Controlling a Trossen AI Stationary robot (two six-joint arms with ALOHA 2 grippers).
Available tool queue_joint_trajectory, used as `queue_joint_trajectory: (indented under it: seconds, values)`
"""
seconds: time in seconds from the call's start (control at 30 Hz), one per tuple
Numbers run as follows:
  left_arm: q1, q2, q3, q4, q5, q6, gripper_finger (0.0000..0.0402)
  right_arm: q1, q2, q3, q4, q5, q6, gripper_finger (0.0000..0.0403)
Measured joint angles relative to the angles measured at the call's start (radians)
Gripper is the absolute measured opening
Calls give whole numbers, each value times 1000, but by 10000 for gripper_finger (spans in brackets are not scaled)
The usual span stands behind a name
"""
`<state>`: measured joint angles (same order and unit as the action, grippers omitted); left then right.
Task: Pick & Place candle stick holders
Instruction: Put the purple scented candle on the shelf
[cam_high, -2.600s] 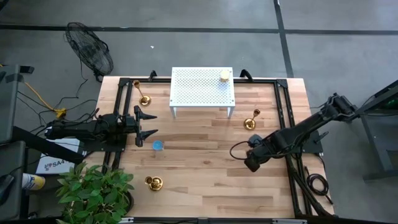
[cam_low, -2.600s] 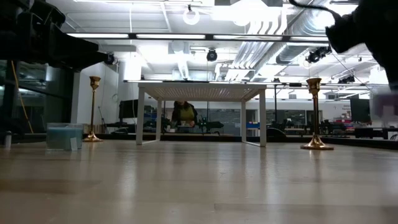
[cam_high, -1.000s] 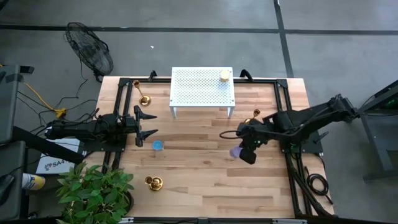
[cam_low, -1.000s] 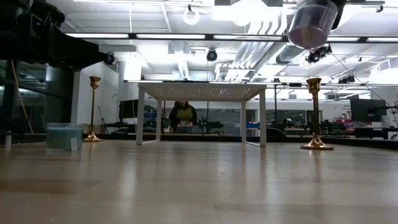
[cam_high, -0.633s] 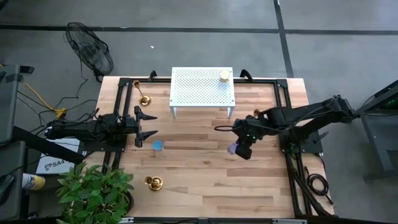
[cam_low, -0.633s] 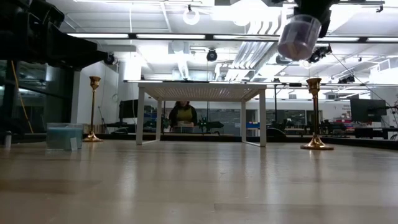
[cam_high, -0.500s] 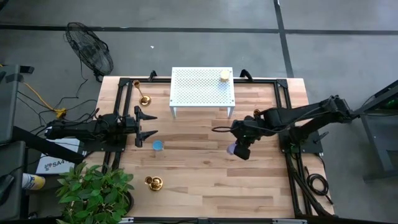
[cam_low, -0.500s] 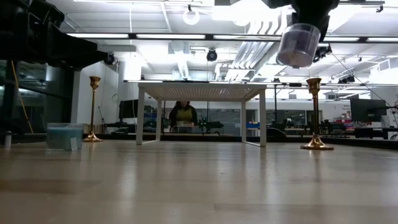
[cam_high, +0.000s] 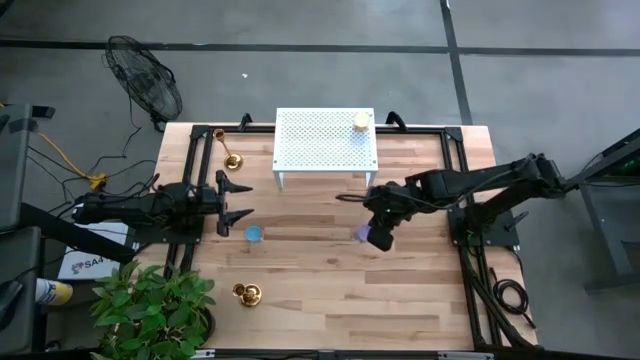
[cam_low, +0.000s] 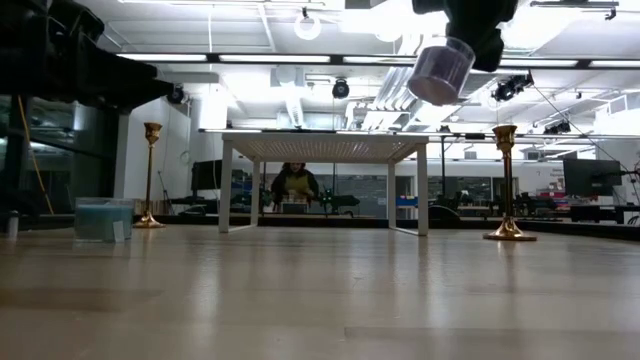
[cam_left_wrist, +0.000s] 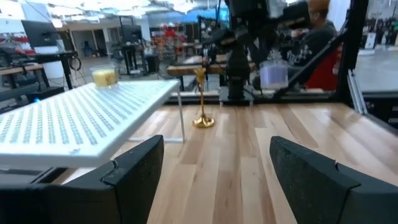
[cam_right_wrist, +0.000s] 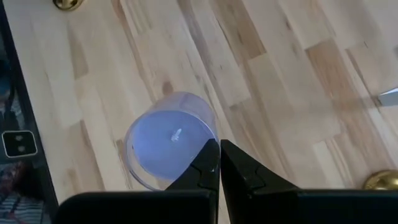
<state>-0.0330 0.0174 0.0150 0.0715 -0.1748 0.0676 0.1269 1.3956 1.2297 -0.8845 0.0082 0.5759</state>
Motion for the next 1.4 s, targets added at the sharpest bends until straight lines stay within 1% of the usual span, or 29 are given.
queue_joint_trajectory:
  seconds: [0.1,0.2,0.3,0.43,0.57,0.7,0.8,0.93,1.1,1.23,1.4]
  values:
    - [0,14,14,13,-27,35,289,-17,0,0,0,-2,23,0]
    - [0,55,37,5,-41,46,289,-45,0,0,20,-7,25,0]
    - [0,121,59,71,-42,64,289,-78,0,0,54,-30,16,0]
    - [0,247,68,187,-41,90,289,-127,0,1,95,-70,-26,0]
    - [0,387,100,297,-41,110,289,-168,4,55,71,-70,-74,0]
    - [0,537,163,363,-42,119,289,-205,17,130,21,-67,-124,0]
    - [0,639,231,374,-42,129,289,-240,35,190,-13,-66,-159,0]
    - [0,753,309,368,-36,138,289,-301,92,290,-97,-62,-195,0]
    - [0,825,377,343,-23,138,289,-380,217,488,-255,-63,-246,0]
    - [0,831,386,337,-26,138,289,-446,341,679,-373,-68,-286,0]
    - [0,811,386,302,-59,131,289,-525,488,891,-474,-77,-330,0]
